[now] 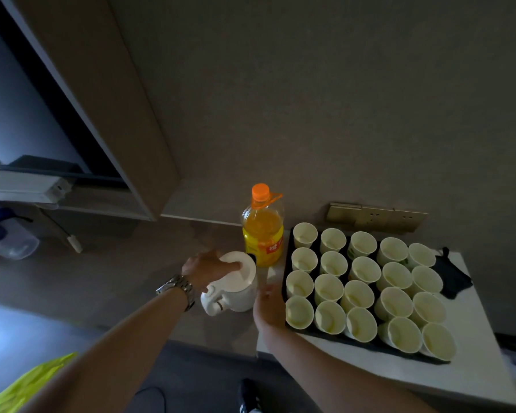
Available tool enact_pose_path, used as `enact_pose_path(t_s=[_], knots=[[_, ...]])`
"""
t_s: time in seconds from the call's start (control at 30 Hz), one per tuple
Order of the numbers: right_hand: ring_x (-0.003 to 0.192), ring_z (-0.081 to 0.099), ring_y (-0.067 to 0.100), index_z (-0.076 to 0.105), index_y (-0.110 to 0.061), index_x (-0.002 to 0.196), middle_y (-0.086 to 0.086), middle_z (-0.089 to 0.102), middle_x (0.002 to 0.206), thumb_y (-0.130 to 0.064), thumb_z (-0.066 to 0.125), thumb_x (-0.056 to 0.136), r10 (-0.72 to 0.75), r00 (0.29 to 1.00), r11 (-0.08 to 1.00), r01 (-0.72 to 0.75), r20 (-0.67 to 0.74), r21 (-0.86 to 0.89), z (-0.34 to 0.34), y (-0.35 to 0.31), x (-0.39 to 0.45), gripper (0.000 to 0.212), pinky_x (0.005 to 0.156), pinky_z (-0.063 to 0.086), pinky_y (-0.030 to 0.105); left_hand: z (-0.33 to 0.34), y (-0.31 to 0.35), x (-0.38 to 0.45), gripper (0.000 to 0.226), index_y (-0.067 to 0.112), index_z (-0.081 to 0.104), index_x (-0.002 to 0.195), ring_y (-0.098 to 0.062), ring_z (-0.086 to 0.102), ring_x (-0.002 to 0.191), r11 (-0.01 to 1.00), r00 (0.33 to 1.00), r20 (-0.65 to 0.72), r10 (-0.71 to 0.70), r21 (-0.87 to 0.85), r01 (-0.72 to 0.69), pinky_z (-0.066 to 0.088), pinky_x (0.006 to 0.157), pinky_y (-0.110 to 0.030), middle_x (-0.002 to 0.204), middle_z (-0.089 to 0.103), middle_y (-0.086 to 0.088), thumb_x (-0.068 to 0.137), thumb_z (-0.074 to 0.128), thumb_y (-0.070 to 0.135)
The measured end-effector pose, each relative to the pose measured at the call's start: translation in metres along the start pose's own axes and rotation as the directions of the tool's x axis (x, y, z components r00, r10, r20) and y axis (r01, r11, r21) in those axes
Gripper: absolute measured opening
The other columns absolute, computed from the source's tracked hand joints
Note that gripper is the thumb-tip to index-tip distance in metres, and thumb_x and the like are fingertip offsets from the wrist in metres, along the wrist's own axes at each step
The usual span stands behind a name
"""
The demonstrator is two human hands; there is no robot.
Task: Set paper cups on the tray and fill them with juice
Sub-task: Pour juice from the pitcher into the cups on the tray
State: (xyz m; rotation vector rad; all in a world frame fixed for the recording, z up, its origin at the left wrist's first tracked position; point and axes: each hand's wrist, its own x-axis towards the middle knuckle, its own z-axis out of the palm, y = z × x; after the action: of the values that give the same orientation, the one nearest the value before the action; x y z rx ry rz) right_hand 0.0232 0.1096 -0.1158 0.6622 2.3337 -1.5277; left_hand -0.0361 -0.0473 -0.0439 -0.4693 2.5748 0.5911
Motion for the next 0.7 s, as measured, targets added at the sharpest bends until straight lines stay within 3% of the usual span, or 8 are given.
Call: enact_pose_path(t_s=[0.1,0.23,0.33,0.43,0.57,0.63,0.7], knots=[[0.106,0.064,0.023,0.073,-0.016,0.102,0.005,0.069,0.111,-0.022,0.057,0.096,0.052,0.978,0.998,-0.060,0.202,0.032,0.008,0.009,-0.007,0.019,0.088,0.051,0.030,0.006,-0.005,-0.001,0.056,0.027,0.065,0.109,-0.020,0.076,0.065,0.976,0.993,0.104,-0.065,-0.200,0.084,0.065,0.059,-0.035,0.082,0.076,-0.002,0.080,0.063,0.075],[0.085,0.060,0.006,0.068,-0.020,0.093,-0.005,0.067,0.094,-0.017,0.061,0.091,0.034,0.920,0.999,-0.043,0.390,0.014,0.007,0.015,-0.019,0.007,0.062,0.042,0.011,0.018,-0.011,0.005,0.061,0.003,0.055,0.124,-0.037,0.077,0.072,0.823,0.938,0.299,-0.174,-0.480,0.305,0.064,0.065,-0.043,0.092,0.074,-0.024,0.090,0.070,0.051],[0.093,0.063,0.005,0.063,-0.025,0.100,-0.007,0.069,0.103,-0.016,0.067,0.084,0.015,0.878,1.000,-0.020,0.479,0.005,0.008,0.015,-0.027,0.019,0.077,0.051,0.016,0.025,-0.017,0.008,0.073,0.000,0.048,0.131,-0.042,0.073,0.092,0.685,0.901,0.388,-0.195,-0.603,0.408,0.063,0.079,-0.054,0.107,0.068,-0.026,0.084,0.077,0.047],[0.106,0.064,0.008,0.063,-0.028,0.113,-0.011,0.070,0.111,-0.033,0.072,0.075,-0.038,0.883,0.995,0.075,0.468,-0.060,0.013,0.022,-0.029,0.040,0.086,0.050,0.022,0.026,-0.014,-0.010,0.067,-0.005,0.046,0.127,-0.037,0.071,0.085,0.590,0.850,0.489,-0.195,-0.634,0.500,0.062,0.060,-0.040,0.102,0.068,-0.028,0.095,0.067,0.050],[0.100,0.065,0.015,0.062,-0.019,0.116,-0.001,0.069,0.109,-0.040,0.067,0.087,-0.048,0.946,0.980,0.106,0.320,-0.167,0.010,0.020,-0.030,0.036,0.080,0.053,0.029,0.040,-0.032,-0.018,0.071,-0.003,0.055,0.125,-0.027,0.072,0.076,0.572,0.899,0.425,-0.104,-0.714,0.404,0.062,0.070,-0.036,0.094,0.072,-0.020,0.092,0.065,0.059],[0.103,0.064,0.018,0.061,-0.016,0.122,0.002,0.068,0.115,-0.040,0.065,0.092,-0.043,0.951,0.972,0.111,0.308,-0.207,0.010,0.019,-0.028,0.039,0.079,0.051,0.027,0.050,-0.039,-0.024,0.067,0.005,0.054,0.117,-0.017,0.060,0.057,0.613,0.925,0.371,-0.087,-0.712,0.343,0.053,0.053,-0.029,0.072,0.062,-0.010,0.095,0.051,0.068],[0.106,0.065,0.021,0.063,-0.014,0.123,0.004,0.069,0.118,-0.036,0.068,0.090,-0.024,0.954,0.976,0.087,0.298,-0.200,0.009,0.019,-0.025,0.040,0.084,0.053,0.031,0.061,-0.043,-0.033,0.054,0.016,0.053,0.117,-0.014,0.055,0.061,0.701,0.981,0.192,-0.032,-0.695,0.159,0.046,0.053,-0.025,0.071,0.057,-0.003,0.103,0.032,0.065]])
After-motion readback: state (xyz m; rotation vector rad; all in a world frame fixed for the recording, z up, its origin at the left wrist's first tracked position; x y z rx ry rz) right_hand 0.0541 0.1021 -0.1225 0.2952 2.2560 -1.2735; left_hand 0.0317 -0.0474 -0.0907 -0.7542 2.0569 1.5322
